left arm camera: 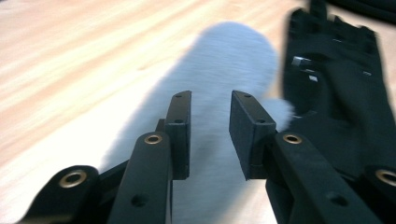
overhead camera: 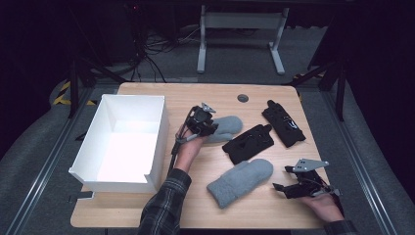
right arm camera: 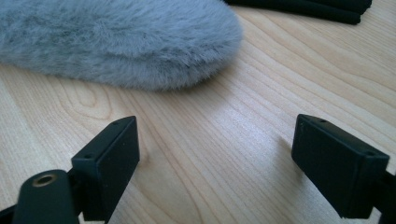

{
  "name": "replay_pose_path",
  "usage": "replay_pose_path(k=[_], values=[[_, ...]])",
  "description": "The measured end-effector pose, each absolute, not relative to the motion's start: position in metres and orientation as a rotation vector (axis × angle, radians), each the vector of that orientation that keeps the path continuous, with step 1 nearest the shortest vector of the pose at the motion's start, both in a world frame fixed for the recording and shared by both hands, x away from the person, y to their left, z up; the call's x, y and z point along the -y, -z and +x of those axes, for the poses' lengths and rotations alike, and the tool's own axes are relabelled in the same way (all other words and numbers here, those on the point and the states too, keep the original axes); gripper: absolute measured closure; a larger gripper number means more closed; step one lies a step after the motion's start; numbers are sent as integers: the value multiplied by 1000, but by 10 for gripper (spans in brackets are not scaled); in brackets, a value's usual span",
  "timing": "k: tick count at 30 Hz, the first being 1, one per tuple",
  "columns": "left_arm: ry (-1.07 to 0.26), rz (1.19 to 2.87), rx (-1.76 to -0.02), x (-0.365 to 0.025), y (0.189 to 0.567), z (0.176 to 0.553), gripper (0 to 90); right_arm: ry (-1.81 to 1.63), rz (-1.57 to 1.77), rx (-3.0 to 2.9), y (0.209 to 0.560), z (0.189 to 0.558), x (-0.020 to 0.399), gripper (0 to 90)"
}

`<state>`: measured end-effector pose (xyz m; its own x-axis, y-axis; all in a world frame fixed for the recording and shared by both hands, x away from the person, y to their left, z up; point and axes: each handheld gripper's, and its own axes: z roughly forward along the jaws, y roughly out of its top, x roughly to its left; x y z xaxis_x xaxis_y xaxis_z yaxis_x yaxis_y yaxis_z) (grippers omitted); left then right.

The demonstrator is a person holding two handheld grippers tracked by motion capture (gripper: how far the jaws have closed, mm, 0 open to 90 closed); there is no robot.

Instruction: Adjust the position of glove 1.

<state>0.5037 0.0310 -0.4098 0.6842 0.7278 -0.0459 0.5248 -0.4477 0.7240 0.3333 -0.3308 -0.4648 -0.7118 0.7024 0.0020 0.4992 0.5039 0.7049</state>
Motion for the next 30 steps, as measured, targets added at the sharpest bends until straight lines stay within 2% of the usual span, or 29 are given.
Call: replay_pose_path(k=[6, 11, 18, 25, 30], values=[[-343, 2223, -1069, -45, 423, 524, 773, -1025, 1011, -2466, 465, 333, 331, 156], [-290, 2249, -1108, -44, 431, 517, 865, -1030, 1013, -2467, 465, 333, 331, 157], [-280, 2241, -1136, -49, 431, 489, 875, -1025, 1012, -2468, 465, 333, 331, 156], [-216, 2225, -1105, -53, 433, 458, 869, -1021, 1008, -2468, 465, 333, 330, 156], [-195, 2227, -1096, -56, 434, 449, 874, -1019, 1010, -2467, 465, 333, 330, 156]])
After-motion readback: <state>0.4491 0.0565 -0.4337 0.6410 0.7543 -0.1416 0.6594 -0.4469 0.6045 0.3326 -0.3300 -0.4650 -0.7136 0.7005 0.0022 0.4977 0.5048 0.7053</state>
